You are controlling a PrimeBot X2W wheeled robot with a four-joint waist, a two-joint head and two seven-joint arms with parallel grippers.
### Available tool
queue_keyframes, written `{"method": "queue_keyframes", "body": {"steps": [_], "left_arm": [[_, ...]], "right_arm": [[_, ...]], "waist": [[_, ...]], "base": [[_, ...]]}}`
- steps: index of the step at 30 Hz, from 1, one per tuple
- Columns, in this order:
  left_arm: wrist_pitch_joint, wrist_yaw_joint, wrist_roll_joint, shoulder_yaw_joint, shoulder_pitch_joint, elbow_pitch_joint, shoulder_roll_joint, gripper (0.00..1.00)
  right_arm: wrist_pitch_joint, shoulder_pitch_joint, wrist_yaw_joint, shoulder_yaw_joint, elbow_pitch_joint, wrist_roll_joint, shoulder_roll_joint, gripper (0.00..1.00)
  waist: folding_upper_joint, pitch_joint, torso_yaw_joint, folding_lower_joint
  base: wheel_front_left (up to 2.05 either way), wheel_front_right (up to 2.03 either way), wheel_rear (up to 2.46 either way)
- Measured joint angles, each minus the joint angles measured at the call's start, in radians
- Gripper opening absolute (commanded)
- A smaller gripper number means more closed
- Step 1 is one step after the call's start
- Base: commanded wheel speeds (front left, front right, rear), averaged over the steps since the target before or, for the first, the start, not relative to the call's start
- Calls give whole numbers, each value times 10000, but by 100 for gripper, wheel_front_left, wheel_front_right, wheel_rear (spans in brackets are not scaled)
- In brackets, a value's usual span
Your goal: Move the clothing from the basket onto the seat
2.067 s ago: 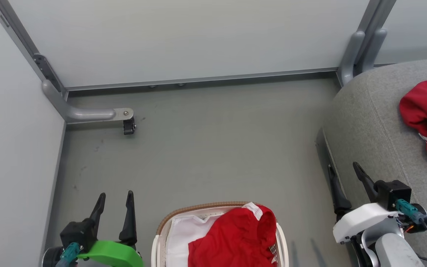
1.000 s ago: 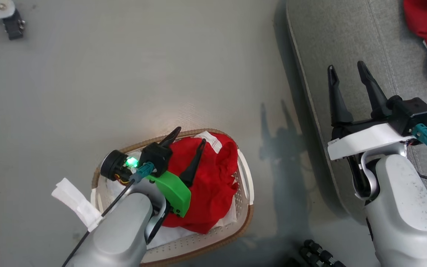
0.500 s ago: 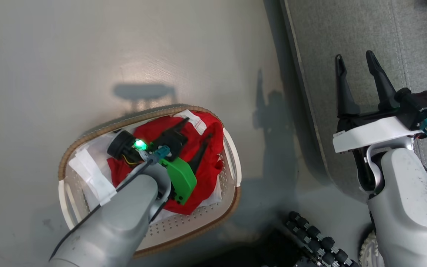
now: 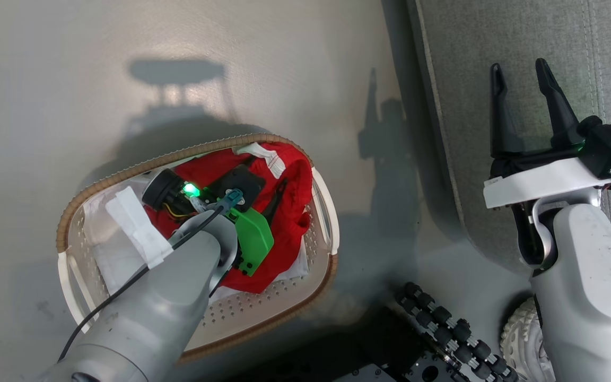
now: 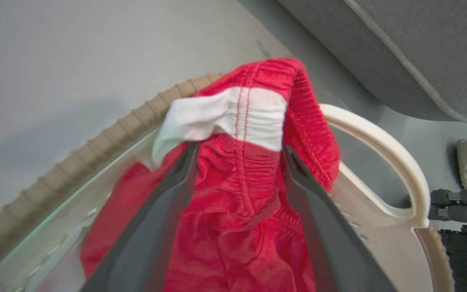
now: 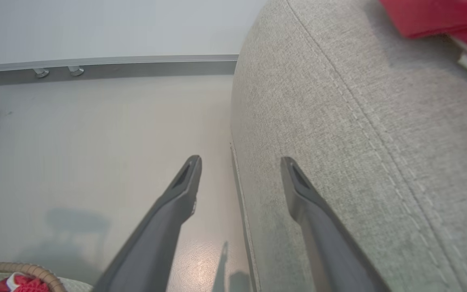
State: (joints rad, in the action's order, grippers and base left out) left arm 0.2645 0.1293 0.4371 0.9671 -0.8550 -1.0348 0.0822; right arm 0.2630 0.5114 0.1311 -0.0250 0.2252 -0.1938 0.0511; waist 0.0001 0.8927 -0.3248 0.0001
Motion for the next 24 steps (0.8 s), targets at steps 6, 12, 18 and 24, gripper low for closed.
{"method": "queue_keyframes", "body": {"steps": [6,12,18,24], "left_arm": [[2,0,67,58,-151,-454,-192,100],[2,0,508,410,-194,-426,-284,0],[0,0,909,564,-304,-366,-309,0],[0,0,865,127,-92,311,8,0]], "right_arm": [[0,-32,2,-94,-33,0,0,100],[0,4,2,-132,-10,-4,-4,100],[0,185,0,-146,-4,-54,-4,100],[2,367,0,-38,59,-159,-6,100]], "waist": [[0,104,54,0],[0,144,122,0],[0,9,139,0],[0,-386,107,-1]], "base": [[0,0,0],[0,0,0],[0,0,0],[0,0,0]]}}
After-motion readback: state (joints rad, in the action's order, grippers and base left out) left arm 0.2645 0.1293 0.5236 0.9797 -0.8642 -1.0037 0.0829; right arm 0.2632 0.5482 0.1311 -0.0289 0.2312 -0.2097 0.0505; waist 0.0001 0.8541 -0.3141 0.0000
